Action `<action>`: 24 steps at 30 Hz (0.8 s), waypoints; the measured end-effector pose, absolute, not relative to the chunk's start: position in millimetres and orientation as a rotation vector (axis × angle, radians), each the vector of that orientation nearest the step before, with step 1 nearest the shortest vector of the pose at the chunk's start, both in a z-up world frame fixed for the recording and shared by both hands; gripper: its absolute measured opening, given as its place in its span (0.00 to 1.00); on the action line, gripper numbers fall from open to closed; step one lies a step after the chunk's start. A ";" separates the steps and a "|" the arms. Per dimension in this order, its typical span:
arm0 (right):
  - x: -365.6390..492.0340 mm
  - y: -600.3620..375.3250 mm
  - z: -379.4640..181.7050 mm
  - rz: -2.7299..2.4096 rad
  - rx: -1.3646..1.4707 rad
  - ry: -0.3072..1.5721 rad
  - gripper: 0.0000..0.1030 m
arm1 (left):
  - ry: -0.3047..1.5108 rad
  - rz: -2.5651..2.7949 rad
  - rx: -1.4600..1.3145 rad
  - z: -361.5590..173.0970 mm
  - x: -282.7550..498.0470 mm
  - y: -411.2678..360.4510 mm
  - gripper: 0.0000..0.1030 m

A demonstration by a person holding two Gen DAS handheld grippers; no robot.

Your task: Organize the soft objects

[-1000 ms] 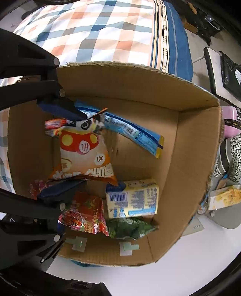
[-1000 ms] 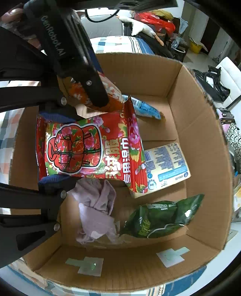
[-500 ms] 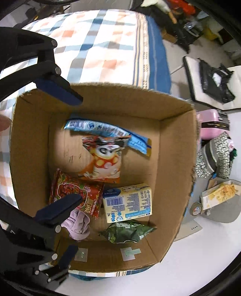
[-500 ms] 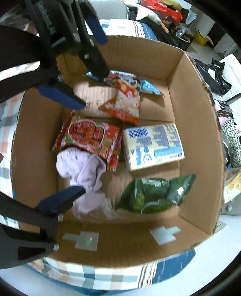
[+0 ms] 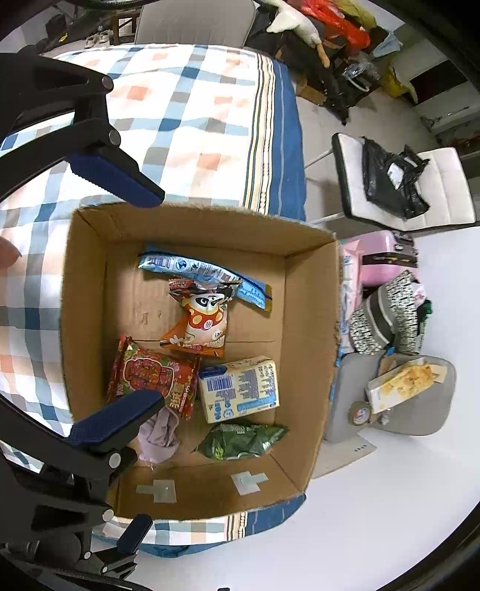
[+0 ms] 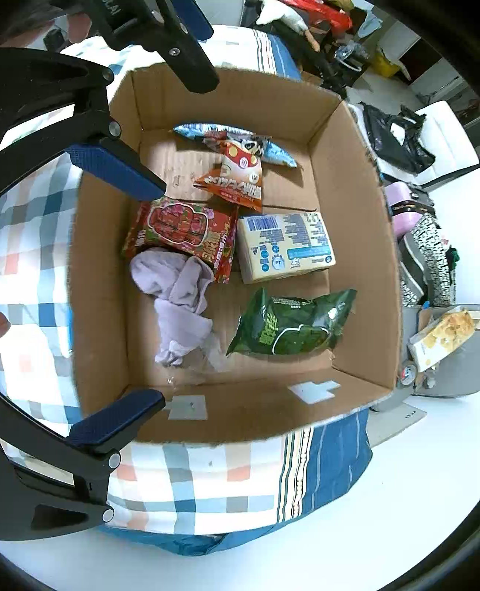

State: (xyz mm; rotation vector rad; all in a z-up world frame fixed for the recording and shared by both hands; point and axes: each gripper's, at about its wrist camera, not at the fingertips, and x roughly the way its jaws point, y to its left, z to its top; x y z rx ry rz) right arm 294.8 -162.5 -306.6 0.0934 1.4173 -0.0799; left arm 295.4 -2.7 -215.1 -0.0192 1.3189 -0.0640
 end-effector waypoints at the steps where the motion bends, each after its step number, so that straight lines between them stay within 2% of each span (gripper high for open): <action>1: 290.2 -164.3 -300.1 -0.080 0.091 1.405 1.00 | 1.307 -0.061 -0.016 -209.4 290.8 -2.5 0.98; 24: 119.2 -175.8 -78.9 -0.038 0.094 1.013 1.00 | 0.982 -0.052 -0.005 -16.7 124.0 4.6 0.98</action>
